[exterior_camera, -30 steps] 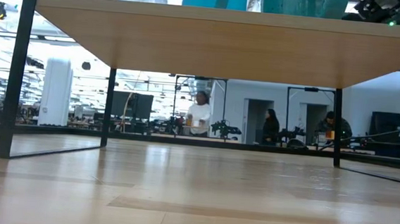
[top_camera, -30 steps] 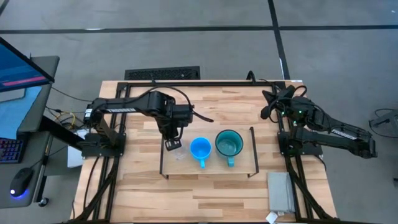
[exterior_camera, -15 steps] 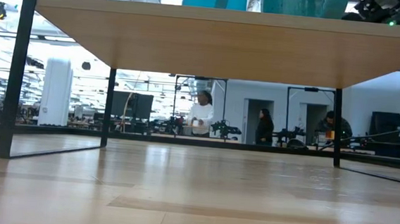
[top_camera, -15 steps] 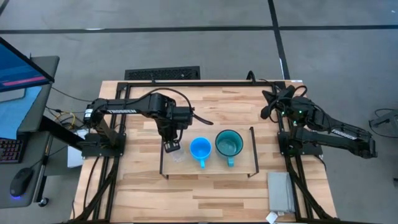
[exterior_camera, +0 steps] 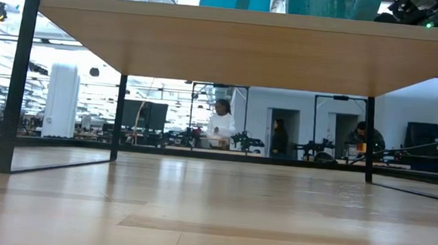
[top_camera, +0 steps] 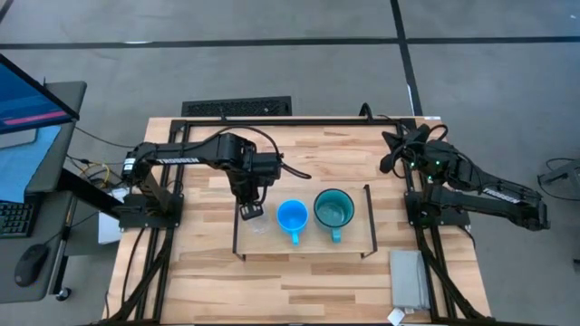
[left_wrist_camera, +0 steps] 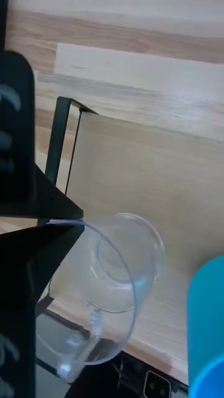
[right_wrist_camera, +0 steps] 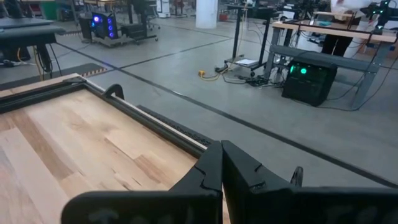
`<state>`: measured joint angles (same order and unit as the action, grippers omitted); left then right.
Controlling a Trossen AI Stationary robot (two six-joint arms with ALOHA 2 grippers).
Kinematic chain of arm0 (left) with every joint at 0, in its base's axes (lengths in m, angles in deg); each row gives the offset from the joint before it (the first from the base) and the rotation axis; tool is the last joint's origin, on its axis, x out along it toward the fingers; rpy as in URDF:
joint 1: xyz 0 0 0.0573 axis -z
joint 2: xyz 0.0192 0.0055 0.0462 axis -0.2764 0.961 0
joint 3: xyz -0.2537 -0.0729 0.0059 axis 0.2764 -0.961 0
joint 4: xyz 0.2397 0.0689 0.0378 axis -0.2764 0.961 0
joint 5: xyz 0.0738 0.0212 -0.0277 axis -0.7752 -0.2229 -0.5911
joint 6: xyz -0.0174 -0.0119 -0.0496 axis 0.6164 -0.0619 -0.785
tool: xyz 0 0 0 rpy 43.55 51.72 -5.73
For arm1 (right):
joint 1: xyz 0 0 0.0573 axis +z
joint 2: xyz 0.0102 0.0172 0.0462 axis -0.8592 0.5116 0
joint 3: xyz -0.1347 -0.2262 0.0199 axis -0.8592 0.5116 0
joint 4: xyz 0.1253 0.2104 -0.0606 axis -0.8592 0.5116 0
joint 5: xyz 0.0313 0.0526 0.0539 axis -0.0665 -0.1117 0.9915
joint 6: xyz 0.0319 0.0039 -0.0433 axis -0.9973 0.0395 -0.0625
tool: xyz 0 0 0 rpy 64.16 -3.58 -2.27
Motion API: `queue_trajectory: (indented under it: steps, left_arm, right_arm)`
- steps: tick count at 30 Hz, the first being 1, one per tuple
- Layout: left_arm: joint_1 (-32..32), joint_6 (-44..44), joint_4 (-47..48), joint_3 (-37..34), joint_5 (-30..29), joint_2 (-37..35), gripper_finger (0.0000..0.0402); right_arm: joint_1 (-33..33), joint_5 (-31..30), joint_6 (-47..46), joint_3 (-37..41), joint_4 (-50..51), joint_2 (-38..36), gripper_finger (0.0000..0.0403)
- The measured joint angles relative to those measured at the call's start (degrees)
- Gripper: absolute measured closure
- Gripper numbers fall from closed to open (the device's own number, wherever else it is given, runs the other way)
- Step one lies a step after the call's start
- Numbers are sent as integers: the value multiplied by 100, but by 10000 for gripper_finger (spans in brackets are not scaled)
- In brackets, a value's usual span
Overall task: Stack small to large cups/mugs on shelf
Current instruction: Put the transparent mug on the shelf
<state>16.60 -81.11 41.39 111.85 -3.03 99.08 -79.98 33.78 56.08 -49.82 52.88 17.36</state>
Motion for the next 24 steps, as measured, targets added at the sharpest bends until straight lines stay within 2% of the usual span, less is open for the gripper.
queue_trajectory:
  steps: [12, 24]
  left_arm:
    - [4, 9, 0, 2, 197, 2, 335]
    - [13, 260, 0, 4, 192, 2, 329]
  right_arm:
    - [0, 0, 8, 0, -2, 0, 379]
    - [0, 0, 6, 0, -2, 0, 379]
